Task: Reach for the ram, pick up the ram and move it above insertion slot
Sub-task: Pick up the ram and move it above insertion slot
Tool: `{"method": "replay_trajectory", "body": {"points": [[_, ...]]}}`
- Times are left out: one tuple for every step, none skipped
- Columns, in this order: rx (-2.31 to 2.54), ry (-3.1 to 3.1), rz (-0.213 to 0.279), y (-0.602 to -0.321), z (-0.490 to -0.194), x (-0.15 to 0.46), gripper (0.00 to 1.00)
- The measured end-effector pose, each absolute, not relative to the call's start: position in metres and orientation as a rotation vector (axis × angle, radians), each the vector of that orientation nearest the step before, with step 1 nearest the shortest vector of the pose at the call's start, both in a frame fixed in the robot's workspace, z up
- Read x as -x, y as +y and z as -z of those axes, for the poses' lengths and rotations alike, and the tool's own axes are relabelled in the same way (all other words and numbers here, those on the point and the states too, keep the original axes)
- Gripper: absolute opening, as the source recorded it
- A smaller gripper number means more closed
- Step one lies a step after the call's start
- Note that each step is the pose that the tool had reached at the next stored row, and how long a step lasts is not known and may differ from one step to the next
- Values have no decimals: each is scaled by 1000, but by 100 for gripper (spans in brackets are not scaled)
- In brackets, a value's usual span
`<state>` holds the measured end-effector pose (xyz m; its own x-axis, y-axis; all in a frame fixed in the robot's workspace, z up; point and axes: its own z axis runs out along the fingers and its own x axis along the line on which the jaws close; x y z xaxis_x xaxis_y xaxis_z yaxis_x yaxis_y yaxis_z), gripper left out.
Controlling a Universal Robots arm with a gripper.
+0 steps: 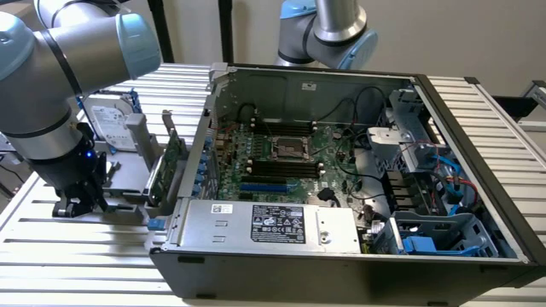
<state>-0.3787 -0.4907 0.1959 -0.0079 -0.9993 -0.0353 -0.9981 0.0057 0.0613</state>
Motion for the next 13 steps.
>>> {"method": "replay_trajectory", "body": {"points": [[-2200,-2215,107,-491,-196,379,13],[-2199,-2215,107,-491,-196,379,13],[-2199,-2215,107,-491,-196,379,13],[-2199,-2215,107,-491,-196,379,13],[-2199,-2215,107,-491,-196,379,13],[-2199,-2215,106,-491,-196,378,13],[-2199,-2215,106,-491,-196,378,13],[-2199,-2214,105,-491,-196,378,13],[-2198,-2214,104,-491,-196,378,13],[-2197,-2213,102,-491,-196,378,13],[-2196,-2212,99,-491,-196,378,13],[-2195,-2211,98,-491,-196,378,13],[-2195,-2211,97,-491,-196,378,13]]}}
